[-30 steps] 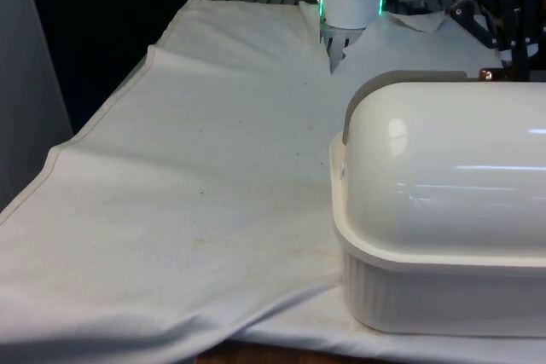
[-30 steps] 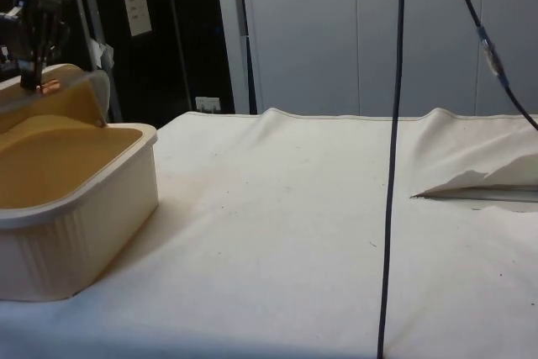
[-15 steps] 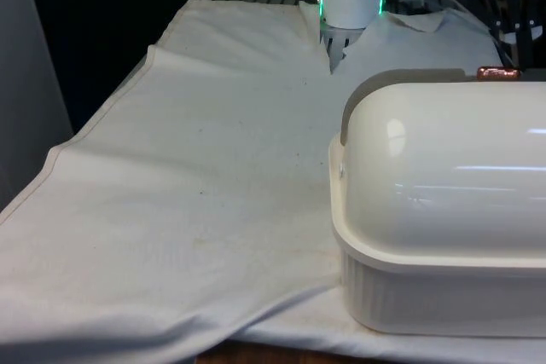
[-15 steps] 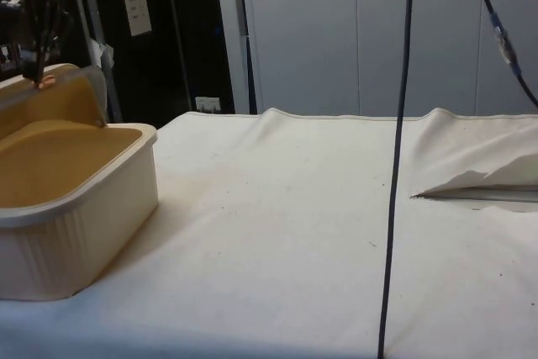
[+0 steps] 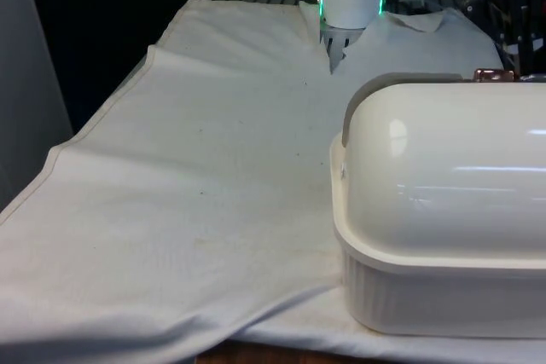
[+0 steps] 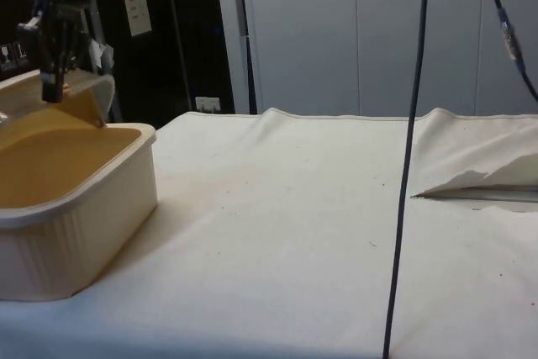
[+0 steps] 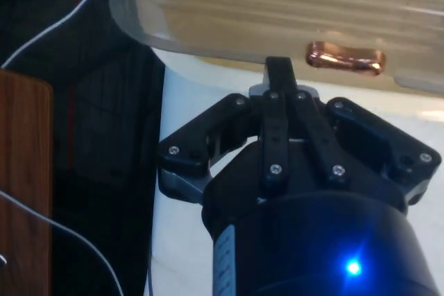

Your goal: Open the lid, then close it.

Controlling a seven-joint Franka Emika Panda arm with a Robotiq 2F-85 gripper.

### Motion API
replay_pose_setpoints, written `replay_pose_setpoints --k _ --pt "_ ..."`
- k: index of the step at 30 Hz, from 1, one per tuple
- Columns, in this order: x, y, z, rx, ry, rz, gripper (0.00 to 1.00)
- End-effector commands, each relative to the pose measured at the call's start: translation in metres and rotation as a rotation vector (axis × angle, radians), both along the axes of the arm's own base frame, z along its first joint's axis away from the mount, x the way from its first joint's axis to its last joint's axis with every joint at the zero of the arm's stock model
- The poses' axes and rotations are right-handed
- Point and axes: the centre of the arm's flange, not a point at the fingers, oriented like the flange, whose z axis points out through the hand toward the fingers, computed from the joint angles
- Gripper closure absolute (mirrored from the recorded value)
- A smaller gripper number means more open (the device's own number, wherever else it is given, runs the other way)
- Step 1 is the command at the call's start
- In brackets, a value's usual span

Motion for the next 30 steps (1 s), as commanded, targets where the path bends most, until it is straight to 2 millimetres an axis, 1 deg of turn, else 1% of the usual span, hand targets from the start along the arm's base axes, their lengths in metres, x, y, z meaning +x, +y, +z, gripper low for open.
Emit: replay_pose_setpoints --k 1,4,5,13,14,15,20,23,24,27,30 --pt "-0.006 0.005 -0.003 0.003 -0.007 -0.009 1.0" --pt "-0.015 0.009 -0.012 0.001 0.008 -0.008 1.0" --pt "-0.014 0.007 -0.012 -0.003 0.019 -0.001 1.0" --pt "-0.039 0.02 -0.033 -0.004 0.044 -0.007 1.0" --pt "-0.036 0.018 -0.032 -0.007 0.049 0.001 1.0" --pt "-0.042 0.021 -0.036 -0.005 0.049 -0.006 1.0" --pt "-0.057 0.026 -0.049 -0.009 0.078 -0.003 1.0" --pt "-0.065 0.026 -0.056 -0.012 0.096 -0.001 1.0" --pt "-0.062 0.026 -0.055 -0.017 0.1 0.005 1.0" --pt "-0.076 0.024 -0.062 -0.018 0.117 0.002 1.0" --pt "-0.081 0.022 -0.065 -0.023 0.128 0.004 1.0"
